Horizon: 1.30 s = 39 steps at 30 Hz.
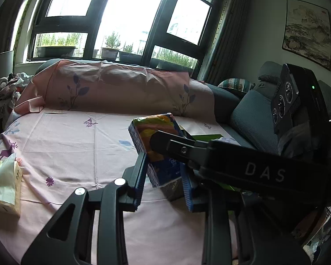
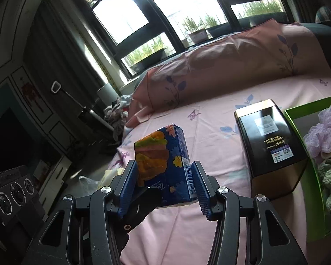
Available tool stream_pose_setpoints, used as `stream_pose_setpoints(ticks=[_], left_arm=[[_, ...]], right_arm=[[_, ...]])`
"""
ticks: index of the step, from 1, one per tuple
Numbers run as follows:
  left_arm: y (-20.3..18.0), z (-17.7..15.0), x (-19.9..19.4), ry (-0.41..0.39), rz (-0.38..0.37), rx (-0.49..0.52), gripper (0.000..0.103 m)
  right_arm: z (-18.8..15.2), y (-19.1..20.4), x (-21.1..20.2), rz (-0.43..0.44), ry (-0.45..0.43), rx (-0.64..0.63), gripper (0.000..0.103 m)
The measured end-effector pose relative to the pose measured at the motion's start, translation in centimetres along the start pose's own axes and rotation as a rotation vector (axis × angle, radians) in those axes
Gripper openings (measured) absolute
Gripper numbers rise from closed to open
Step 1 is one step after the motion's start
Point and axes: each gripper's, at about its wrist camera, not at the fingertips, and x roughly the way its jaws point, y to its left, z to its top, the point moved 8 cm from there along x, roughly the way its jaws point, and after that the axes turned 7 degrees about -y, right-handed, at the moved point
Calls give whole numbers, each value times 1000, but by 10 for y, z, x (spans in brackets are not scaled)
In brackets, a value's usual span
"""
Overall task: Organize soft objects
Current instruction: 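Lift and carry the tissue pack over the green box with the right tool, then lower the tissue pack into the box and open the right tool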
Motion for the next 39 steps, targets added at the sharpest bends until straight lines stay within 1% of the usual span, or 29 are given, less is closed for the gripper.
stream_pose_setpoints(ticks=[3,7,9,15,28,33,39], left_arm=[[-26,6,4,-14,-59,26,28],[-55,8,9,-22,-127,55,28],[-67,10,12,-31,-146,79,28],[-96,12,24,-15,-203,124,28],[-157,-4,65,84,-335,162,29],[-177,-15,82,136,-371,181,29],[-196,-34,108,202,-382,181,28]], right_arm=[[13,-11,-25,-37,-73,8,53],[24,-23,-51,-89,-143,1,53],[27,-29,-61,-95,-165,10,53],[33,-49,-86,-124,-231,52,53],[36,-117,-128,-230,-314,182,53],[32,-144,-138,-267,-325,238,53],[27,-184,-142,-292,-331,325,53]])
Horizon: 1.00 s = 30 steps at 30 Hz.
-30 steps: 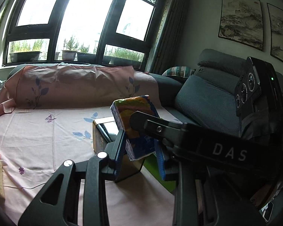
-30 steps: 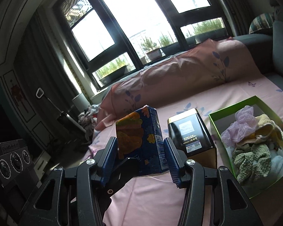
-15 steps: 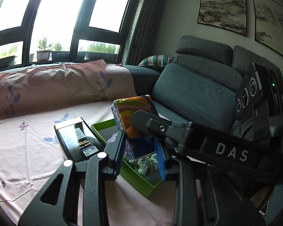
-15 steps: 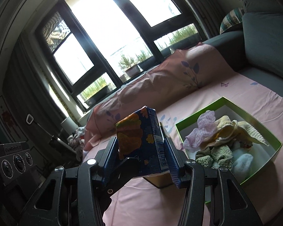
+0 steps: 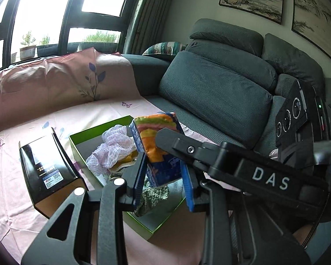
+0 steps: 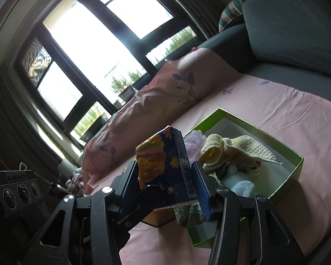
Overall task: Organize soft objects
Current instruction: 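Lower the tissue pack into the box and open the right tool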
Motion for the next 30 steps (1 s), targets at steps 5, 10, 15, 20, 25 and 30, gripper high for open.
stream_pose_setpoints(ticks=[5,10,15,20,25,30], left_arm=[[-3,-10,25,57,-21,-12,28],[-2,-21,46,107,-25,-28,29],[1,-36,62,167,-37,-79,29],[3,-42,71,194,-20,-87,29],[3,-46,76,217,-12,-91,29],[10,-49,78,228,-1,-131,34]], right_arm=[[-1,-27,8,-49,33,54,53],[-6,-48,17,-84,71,104,53],[-15,-67,24,-143,124,126,53],[-19,-78,31,-152,150,159,53],[-21,-83,32,-205,161,156,53],[-23,-87,34,-205,167,175,53]])
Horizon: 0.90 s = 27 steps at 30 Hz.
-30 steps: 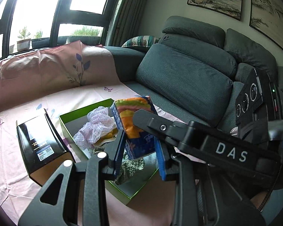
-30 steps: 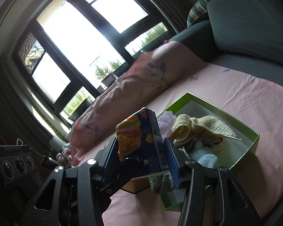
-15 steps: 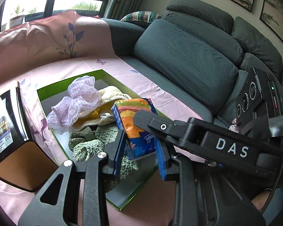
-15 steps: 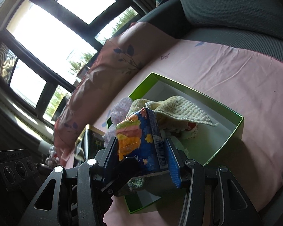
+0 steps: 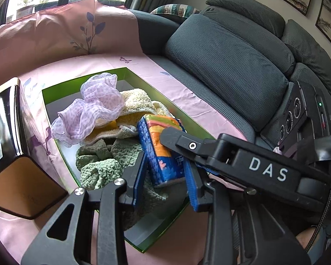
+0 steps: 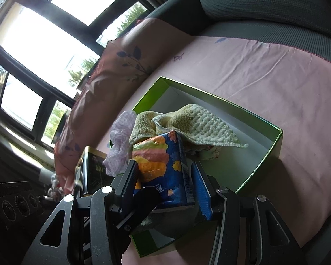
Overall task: Organize soft objects
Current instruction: 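Lower the tissue pack into the box and open the right tool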
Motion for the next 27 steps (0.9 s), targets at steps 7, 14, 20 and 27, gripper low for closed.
stream_pose_setpoints(ticks=[7,14,20,27], left_arm=[[2,-1,2,1,23,-12,36],[6,2,2,-3,75,-15,48],[10,1,-3,-8,112,-8,54],[3,2,-19,-29,128,38,58]], right_arm=[[1,0,3,-23,-2,4,53],[2,-1,5,-16,-5,12,53],[3,-1,4,-27,-12,5,53],[7,-5,-4,-66,-42,-4,53]])
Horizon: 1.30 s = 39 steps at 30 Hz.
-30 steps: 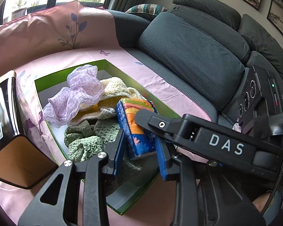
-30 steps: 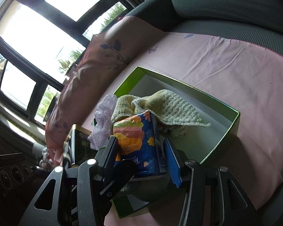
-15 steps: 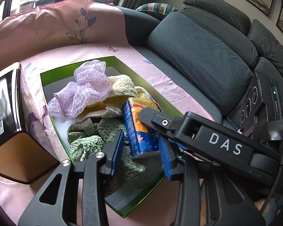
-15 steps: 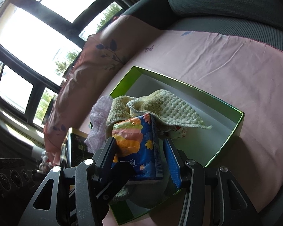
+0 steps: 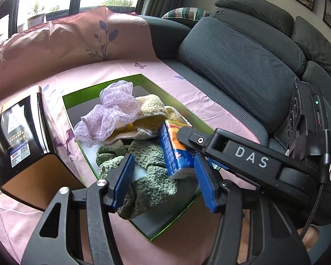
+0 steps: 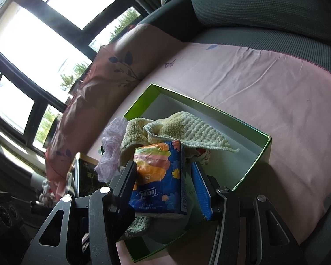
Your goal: Organize soft objects
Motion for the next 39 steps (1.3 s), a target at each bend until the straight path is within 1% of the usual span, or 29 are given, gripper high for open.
stream_pose_setpoints(ticks=[2,4,5,8,9,10,11,14,17,19,21,25,27,32,35,39], left_arm=[[1,0,-5,-6,12,1,63],[0,1,-11,-18,6,-1,64],[-1,2,-14,-21,1,0,66],[-2,4,-24,-36,20,16,79],[-2,5,-27,-47,30,21,81],[-2,6,-29,-54,37,25,83],[-1,7,-32,-58,42,25,87],[2,9,-41,-71,45,12,90],[5,10,-49,-79,69,6,102],[5,12,-57,-93,84,15,102],[6,12,-63,-100,100,24,102],[11,12,-73,-111,115,20,102],[14,11,-76,-111,122,14,102],[19,9,-83,-117,154,11,102],[19,8,-87,-117,168,10,102],[20,7,-89,-121,194,15,102]], right_arm=[[1,-3,-2,0,-6,11,53],[1,-7,-4,-12,-10,19,52],[2,-9,-5,-18,-13,20,52],[3,-12,-8,-24,-21,30,54],[4,-12,-9,-27,-21,32,58],[3,-13,-10,-32,-23,31,60],[4,-14,-10,-38,-25,29,60],[4,-13,-13,-43,-31,22,60],[5,-10,-18,-53,-43,7,60],[6,-8,-22,-54,-55,-4,61],[7,-8,-27,-59,-71,-7,68],[8,-5,-37,-68,-97,-25,70],[9,-3,-42,-73,-106,-37,76],[11,4,-55,-97,-137,-80,78],[10,7,-66,-109,-160,-113,87],[11,12,-81,-132,-193,-153,87]])
